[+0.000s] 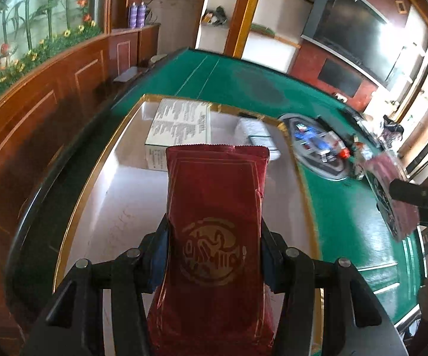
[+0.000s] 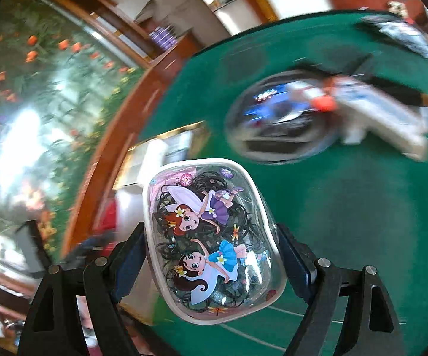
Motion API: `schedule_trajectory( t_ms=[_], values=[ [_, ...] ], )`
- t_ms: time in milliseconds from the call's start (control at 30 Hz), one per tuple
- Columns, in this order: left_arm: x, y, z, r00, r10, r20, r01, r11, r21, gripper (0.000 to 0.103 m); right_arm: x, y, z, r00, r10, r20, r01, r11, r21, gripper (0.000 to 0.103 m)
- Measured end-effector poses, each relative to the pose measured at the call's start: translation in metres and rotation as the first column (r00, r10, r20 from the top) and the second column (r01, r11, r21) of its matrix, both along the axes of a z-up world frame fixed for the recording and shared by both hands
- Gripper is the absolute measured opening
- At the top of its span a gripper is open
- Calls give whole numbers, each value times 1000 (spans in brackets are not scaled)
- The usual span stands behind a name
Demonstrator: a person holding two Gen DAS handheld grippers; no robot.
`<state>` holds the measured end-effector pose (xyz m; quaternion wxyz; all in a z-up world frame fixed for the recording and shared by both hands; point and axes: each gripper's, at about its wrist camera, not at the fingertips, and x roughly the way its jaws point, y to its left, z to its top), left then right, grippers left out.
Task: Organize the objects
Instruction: 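Carry both pouches over the white tray and open both grippers to drop them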
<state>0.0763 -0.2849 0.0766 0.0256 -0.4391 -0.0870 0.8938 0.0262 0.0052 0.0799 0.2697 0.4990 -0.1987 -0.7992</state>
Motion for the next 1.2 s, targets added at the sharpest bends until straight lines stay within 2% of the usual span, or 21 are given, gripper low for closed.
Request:
schedule_trajectory(
  t_ms=[200, 367, 500, 633, 800, 833, 933, 1000, 1100, 1167, 1200],
  values=[
    [-30, -23, -24, 994, 34, 106, -33, 999, -17, 50, -25, -90, -13, 994, 98, 45, -99, 995, 25, 87],
    [-38, -45, -34, 989, 84, 125, -79, 996, -45, 50, -41, -138, -31, 988, 127, 91, -132, 989, 62, 87],
    [-38, -56, -39, 988, 106, 116, -99, 993, -57, 51, -50, -158, -33, 989, 130, 76, -138, 985, 101, 88],
    [-35, -57, -37, 990, 102, 94, -98, 994, -55, 55, -55, -172, -44, 987, 126, 100, -138, 982, 129, 88],
    [-29, -64, -30, 991, 129, 43, -129, 992, -5, 73, -55, -185, -40, 991, 125, 38, -130, 971, 202, 89],
    [-28, -67, -29, 990, 136, 32, -136, 991, 5, 73, -55, -184, -40, 993, 115, 33, -119, 970, 211, 90],
    [-25, -75, -27, 991, 134, 25, -136, 987, 85, 76, -56, -183, -41, 995, 99, 16, -101, 977, 186, 91],
    [-25, -76, -26, 991, 132, 21, -134, 985, 112, 78, -55, -180, -36, 994, 110, -6, -109, 984, 140, 91],
    [-18, -74, -21, 990, 138, 1, -137, 983, 119, 79, -48, -174, -26, 993, 111, -42, -105, 987, 118, 92],
    [-9, -69, -11, 988, 151, -37, -146, 982, 120, 80, -42, -162, -15, 992, 90, -84, -81, 991, 105, 92],
    [-4, -65, -5, 986, 155, -61, -148, 983, 109, 83, -40, -157, -10, 992, 77, -102, -67, 993, 99, 92]
  ],
)
